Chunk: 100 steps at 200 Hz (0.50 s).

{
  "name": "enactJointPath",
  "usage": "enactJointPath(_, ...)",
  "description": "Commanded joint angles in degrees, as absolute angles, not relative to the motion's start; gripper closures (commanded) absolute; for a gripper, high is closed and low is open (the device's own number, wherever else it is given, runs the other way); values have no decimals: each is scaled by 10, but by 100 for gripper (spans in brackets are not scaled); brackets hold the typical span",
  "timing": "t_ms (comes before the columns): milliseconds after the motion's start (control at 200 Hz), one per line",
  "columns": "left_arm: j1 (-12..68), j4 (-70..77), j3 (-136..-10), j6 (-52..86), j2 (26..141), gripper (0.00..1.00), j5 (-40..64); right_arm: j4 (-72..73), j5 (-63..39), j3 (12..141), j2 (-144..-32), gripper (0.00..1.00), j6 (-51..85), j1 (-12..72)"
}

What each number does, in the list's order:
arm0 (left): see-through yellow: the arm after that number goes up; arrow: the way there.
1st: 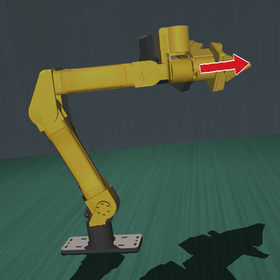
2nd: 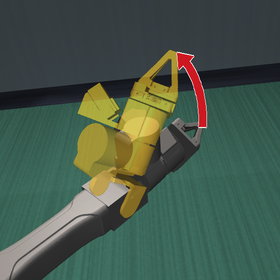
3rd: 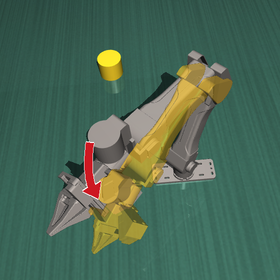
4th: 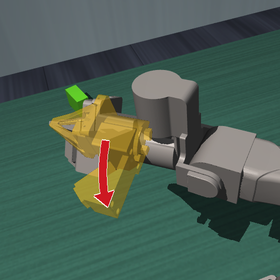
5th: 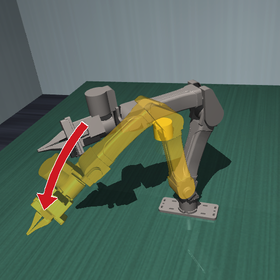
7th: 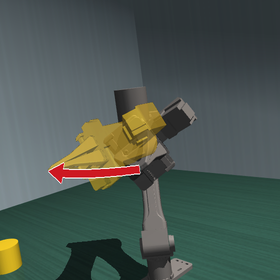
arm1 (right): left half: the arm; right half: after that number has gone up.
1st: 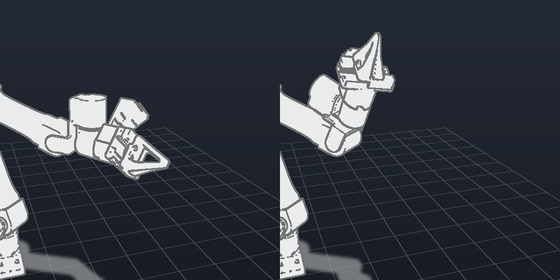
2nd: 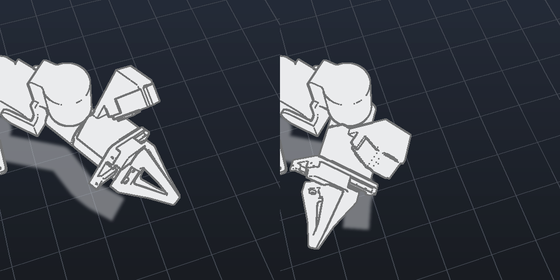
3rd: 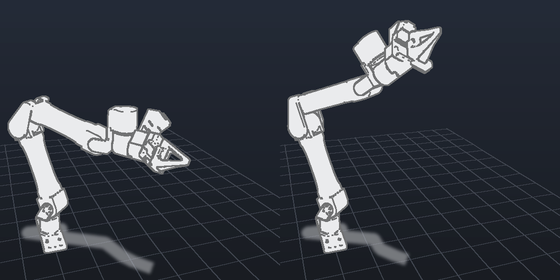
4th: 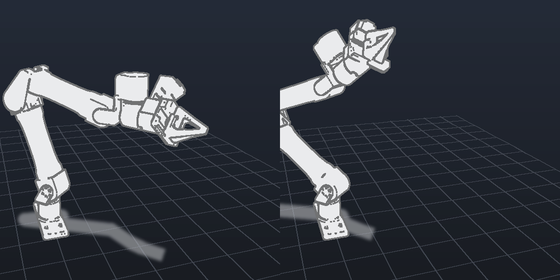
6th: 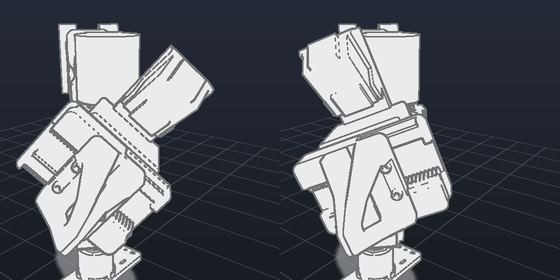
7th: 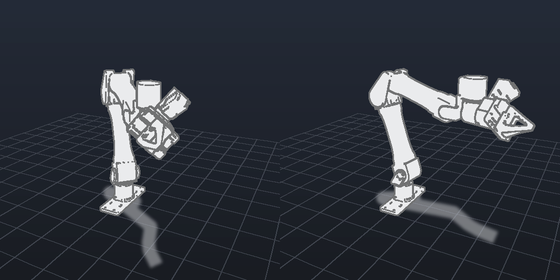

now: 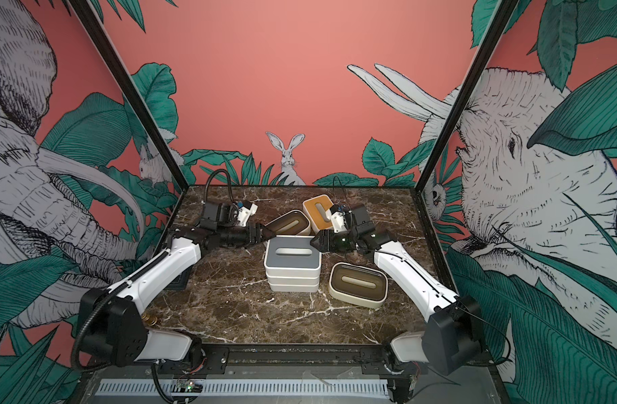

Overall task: Stack the tissue boxes
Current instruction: Place the tissue box at the tissue box.

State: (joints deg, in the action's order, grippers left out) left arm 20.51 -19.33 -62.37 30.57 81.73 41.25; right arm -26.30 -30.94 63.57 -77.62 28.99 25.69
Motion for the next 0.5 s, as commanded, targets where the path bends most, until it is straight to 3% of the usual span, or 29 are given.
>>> enactJointPath(0, 204, -179, -660, 275, 843, 37, 452, -244, -319, 638, -776, 37, 291, 254)
enactJointPath(495, 204, -189, -659, 268, 839, 37, 476, -242, -329, 643, -787, 37, 291, 254)
